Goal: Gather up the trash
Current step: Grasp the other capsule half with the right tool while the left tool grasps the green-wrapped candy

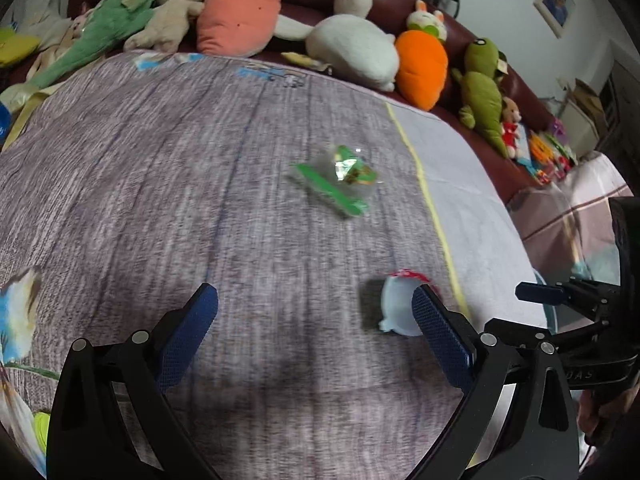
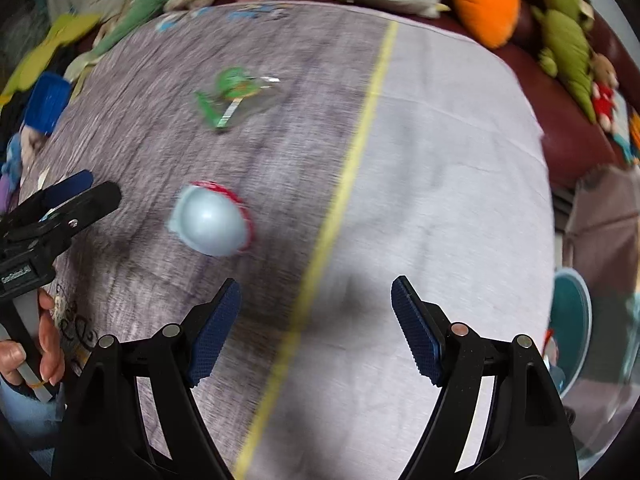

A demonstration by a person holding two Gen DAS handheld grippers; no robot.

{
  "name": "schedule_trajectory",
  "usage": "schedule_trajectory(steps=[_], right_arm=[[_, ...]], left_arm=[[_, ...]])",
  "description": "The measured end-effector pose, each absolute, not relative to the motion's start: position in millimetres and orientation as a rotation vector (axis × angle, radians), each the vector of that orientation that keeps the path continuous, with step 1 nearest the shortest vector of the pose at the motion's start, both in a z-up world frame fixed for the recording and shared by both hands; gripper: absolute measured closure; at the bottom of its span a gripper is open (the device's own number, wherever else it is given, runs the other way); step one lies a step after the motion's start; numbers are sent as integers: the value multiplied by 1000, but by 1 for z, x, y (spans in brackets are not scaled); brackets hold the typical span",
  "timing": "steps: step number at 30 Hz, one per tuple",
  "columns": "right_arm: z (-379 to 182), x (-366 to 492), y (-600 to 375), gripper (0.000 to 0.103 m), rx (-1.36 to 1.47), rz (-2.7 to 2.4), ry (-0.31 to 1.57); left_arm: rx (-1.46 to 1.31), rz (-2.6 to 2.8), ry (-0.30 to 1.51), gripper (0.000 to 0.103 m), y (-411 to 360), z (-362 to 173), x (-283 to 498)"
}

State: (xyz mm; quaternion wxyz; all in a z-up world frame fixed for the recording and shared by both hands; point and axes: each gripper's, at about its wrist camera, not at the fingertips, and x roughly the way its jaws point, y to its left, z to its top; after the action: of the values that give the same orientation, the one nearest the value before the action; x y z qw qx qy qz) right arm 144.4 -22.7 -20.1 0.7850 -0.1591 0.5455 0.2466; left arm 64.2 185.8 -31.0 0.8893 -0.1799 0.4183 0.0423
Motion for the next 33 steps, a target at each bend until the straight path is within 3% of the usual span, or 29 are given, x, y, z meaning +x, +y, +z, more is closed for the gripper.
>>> schedule_trajectory(steps=[13, 19, 23, 26, 29, 33], right_arm=[[-41, 154, 26, 29, -353, 561, 1200], [-51, 159, 36, 37, -358, 573, 1213], [-60, 165, 46, 54, -362, 603, 1233], [-68, 168, 53, 59, -352, 625, 1254], [-75, 167, 54, 90, -343, 645, 1281], [-62, 171, 44, 99, -323, 630, 1246]], left_arm=[[-401, 127, 906, 5, 236, -57, 63], [-407, 118, 922, 5, 241, -62, 69], [-403, 107, 929, 5, 238, -62, 76], [-390, 89, 940, 5, 233, -63, 85], [-369, 69, 949, 5, 224, -62, 97], [-343, 38, 950, 5, 211, -58, 116]])
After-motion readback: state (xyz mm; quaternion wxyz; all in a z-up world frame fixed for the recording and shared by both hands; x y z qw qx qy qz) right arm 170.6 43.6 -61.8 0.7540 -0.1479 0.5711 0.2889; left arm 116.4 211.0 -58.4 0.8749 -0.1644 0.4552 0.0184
